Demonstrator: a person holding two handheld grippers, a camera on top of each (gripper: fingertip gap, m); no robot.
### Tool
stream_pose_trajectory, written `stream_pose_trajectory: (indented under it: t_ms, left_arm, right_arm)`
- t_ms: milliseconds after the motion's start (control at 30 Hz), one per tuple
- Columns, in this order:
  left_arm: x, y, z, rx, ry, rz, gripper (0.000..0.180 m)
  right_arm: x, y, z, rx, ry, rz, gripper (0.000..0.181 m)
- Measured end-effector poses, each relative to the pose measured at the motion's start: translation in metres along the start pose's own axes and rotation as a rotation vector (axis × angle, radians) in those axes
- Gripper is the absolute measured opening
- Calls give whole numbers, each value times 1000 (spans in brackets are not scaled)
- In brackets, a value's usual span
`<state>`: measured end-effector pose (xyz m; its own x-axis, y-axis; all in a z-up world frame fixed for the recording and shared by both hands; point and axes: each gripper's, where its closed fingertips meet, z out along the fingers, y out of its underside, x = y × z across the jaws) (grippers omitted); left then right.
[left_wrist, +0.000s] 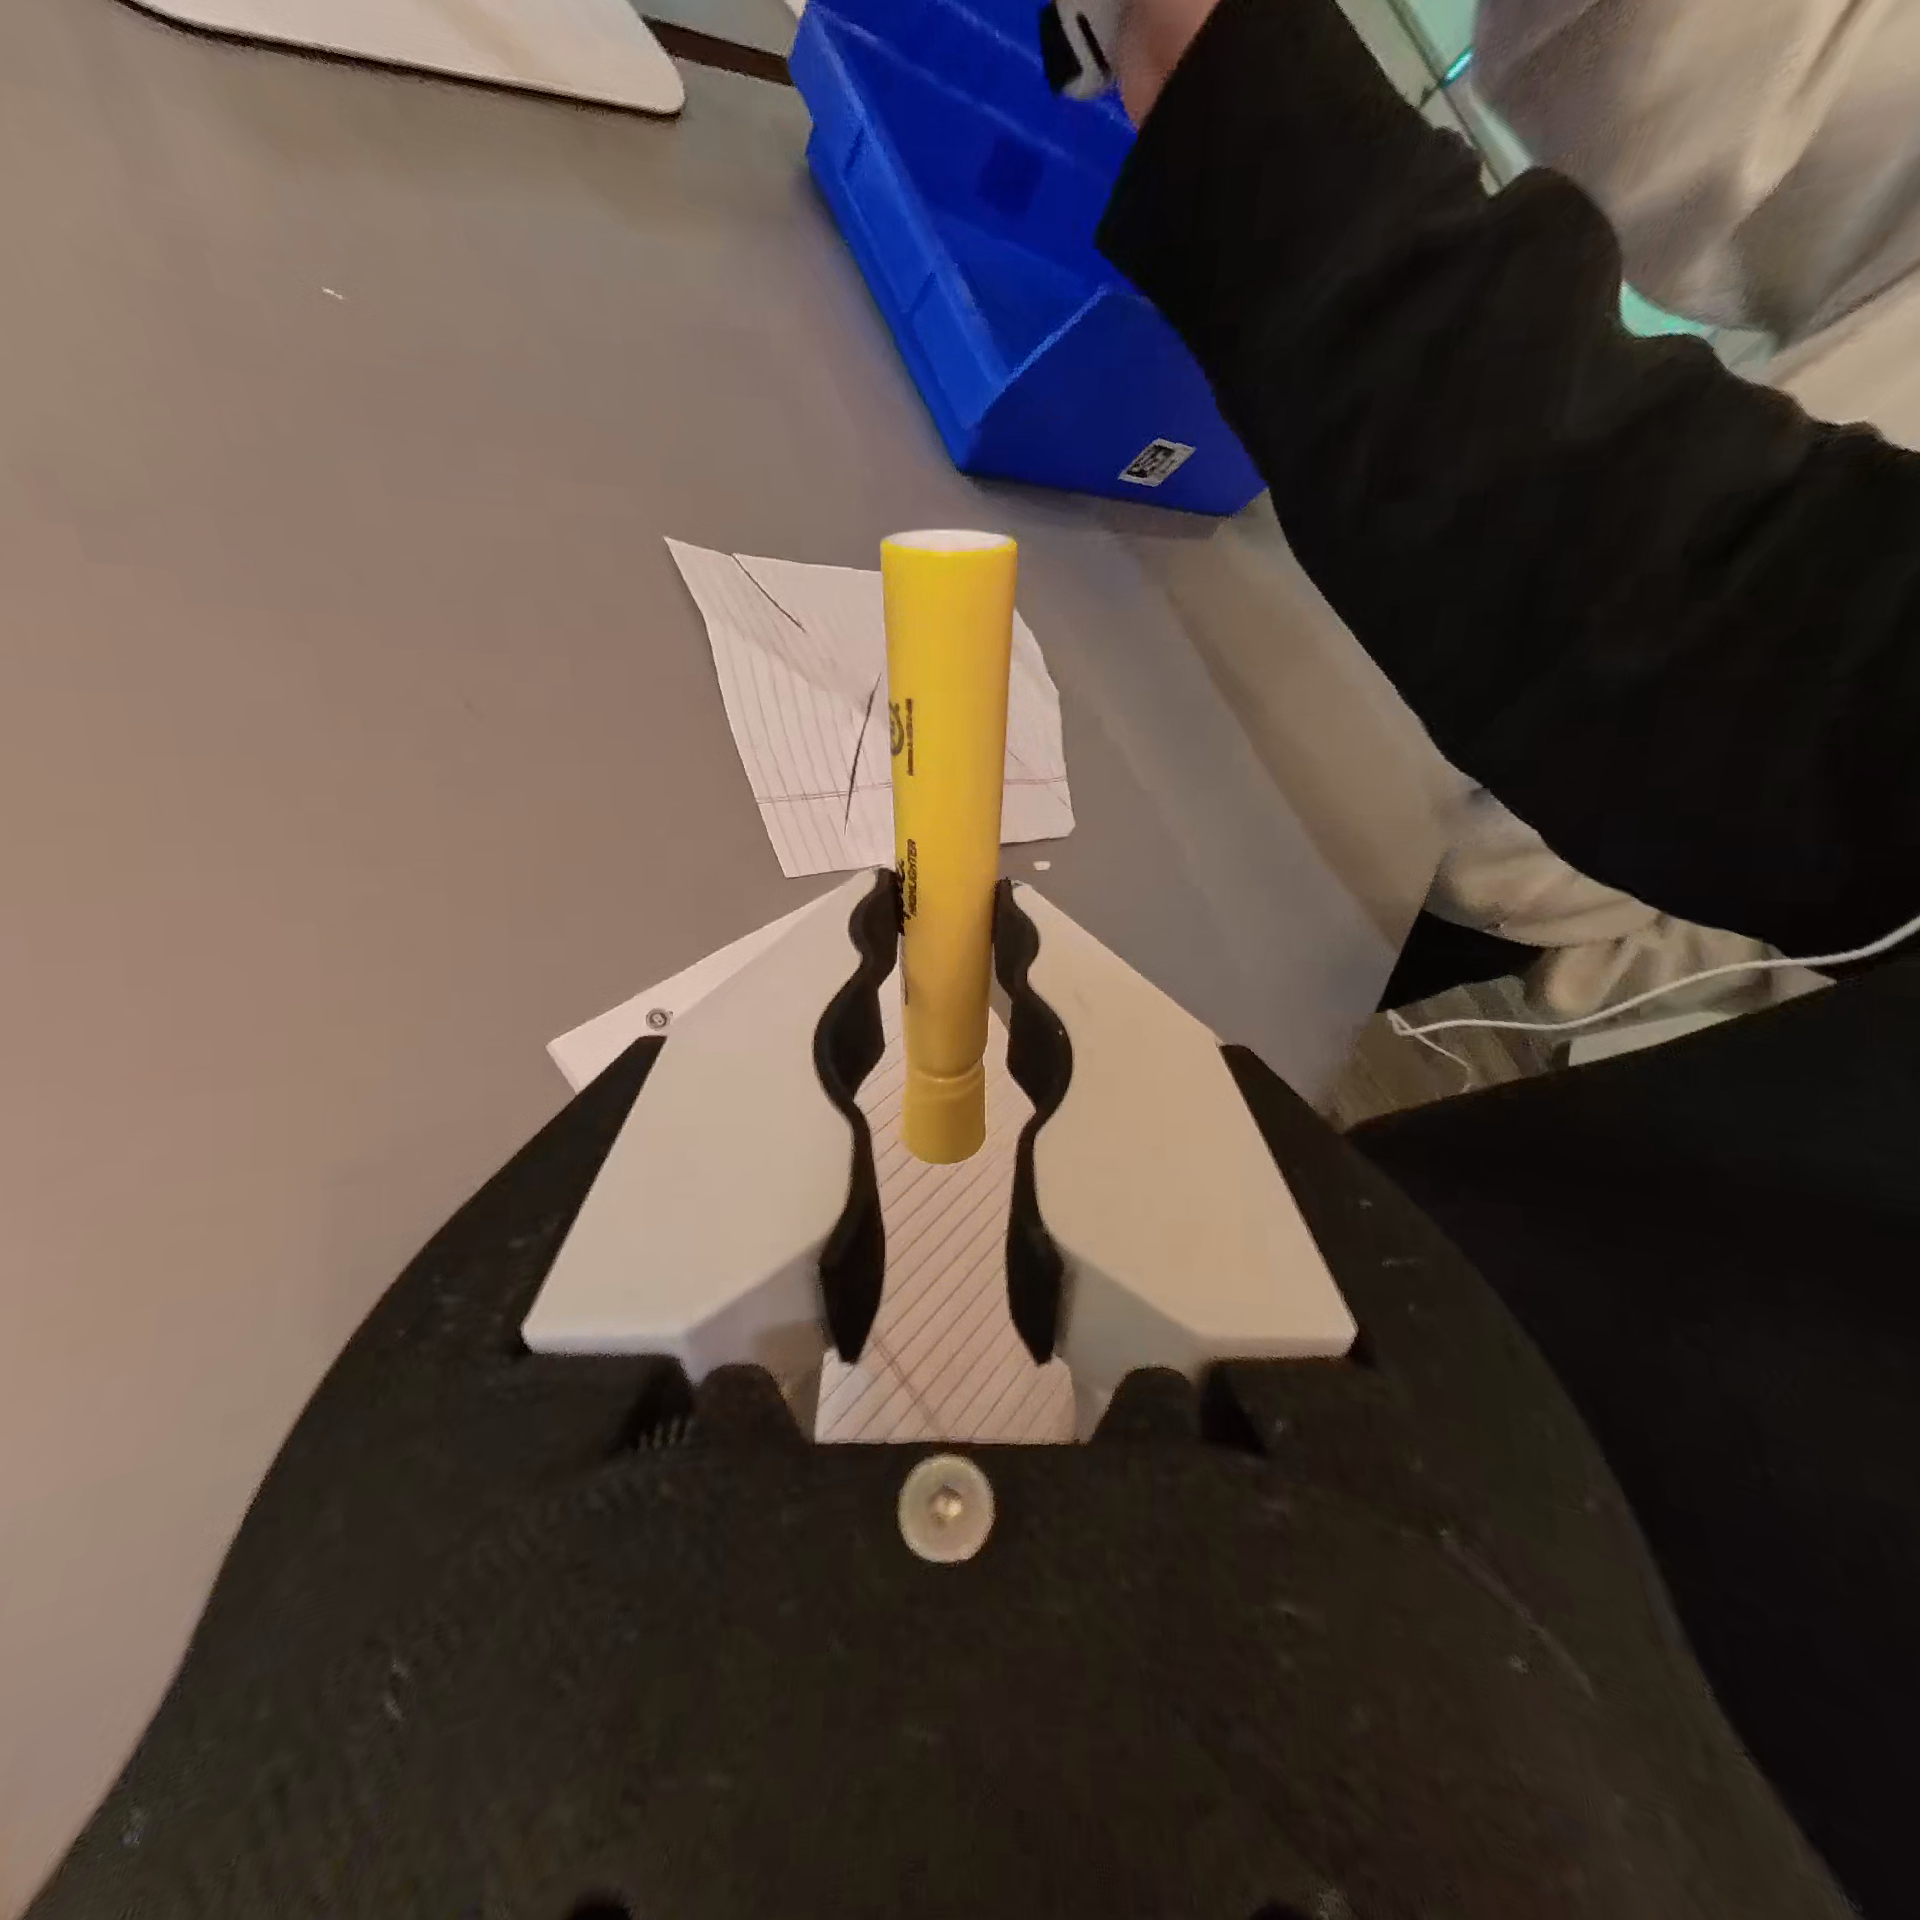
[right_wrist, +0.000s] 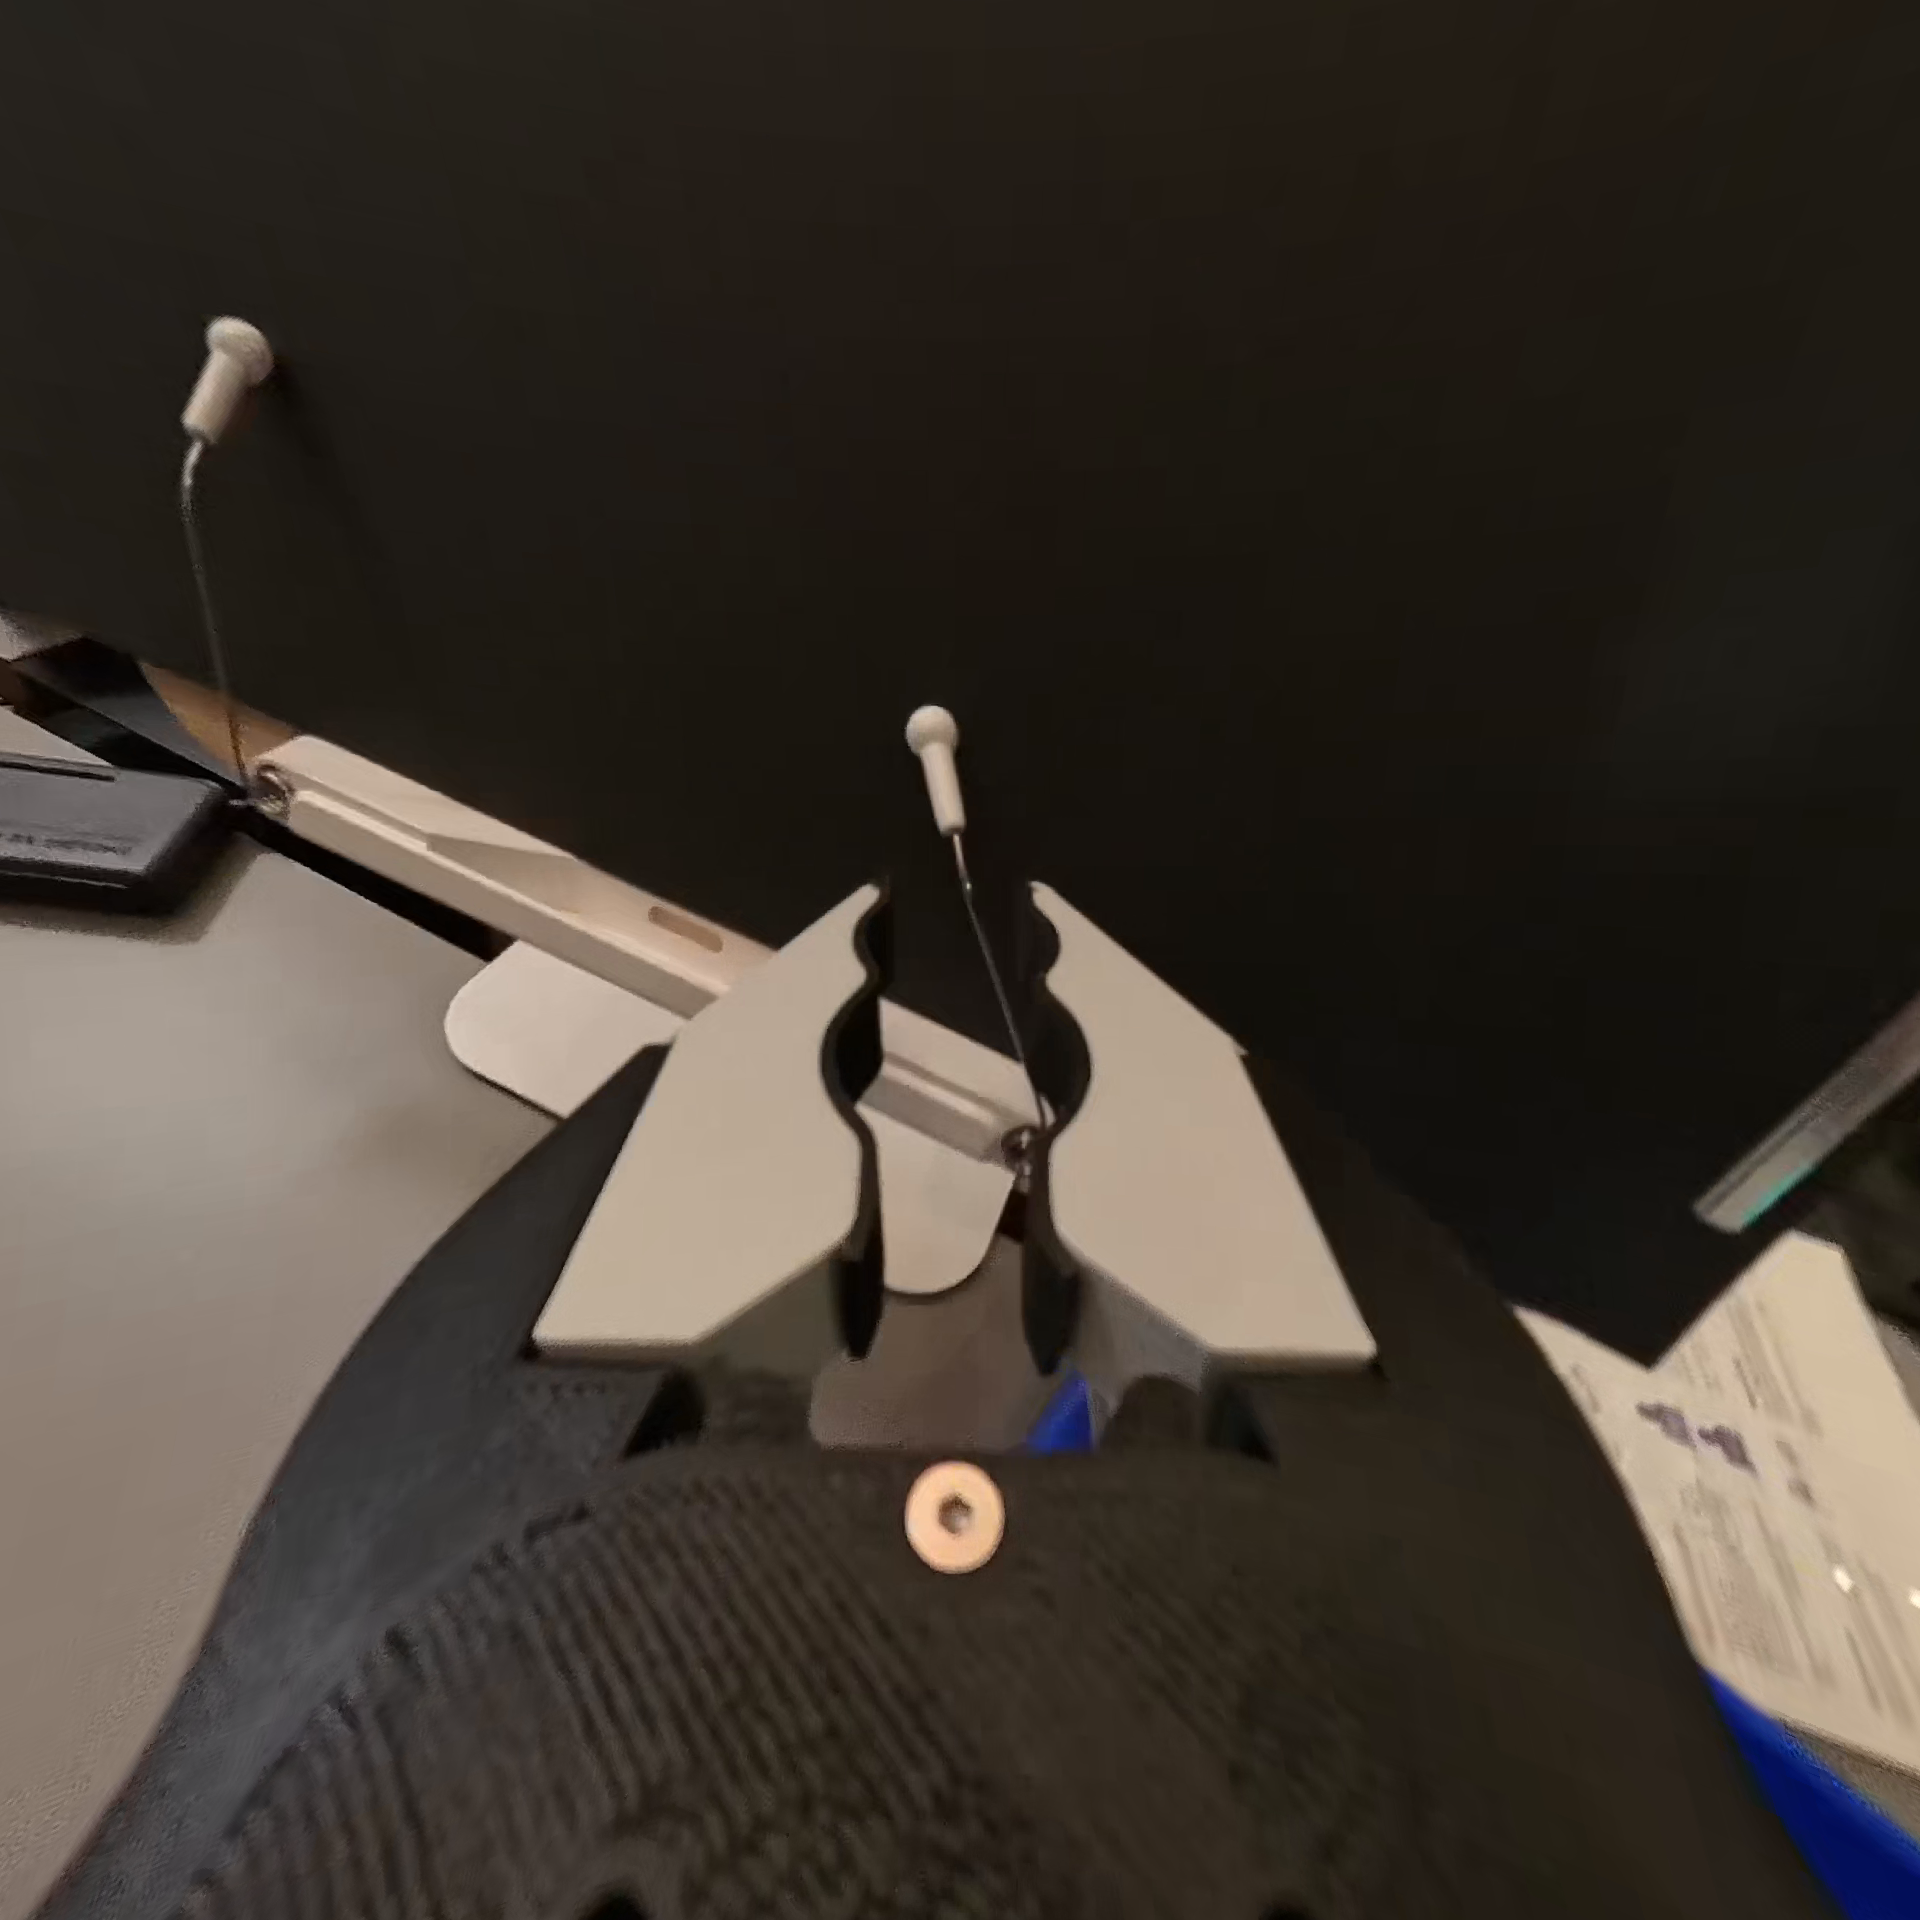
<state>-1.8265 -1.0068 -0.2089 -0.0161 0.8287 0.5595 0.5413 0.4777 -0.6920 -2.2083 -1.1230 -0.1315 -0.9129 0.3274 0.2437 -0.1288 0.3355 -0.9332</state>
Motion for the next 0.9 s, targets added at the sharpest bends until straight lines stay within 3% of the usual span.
stream_pose_trajectory:
  t_ms: [133,300,900]
  left_arm:
    - [-4,-5,10,1,-37,-17,15]
    - [-4,-11,18,3,-46,-27,15]
    - [1,-8,21,-27,-24,0,15]
  right_arm:
    - [1,-6,8,63,14,-93,0]
    - [3,-9,9,90,-33,-62,0]
    - [77,26,-19,196,211,611,0]
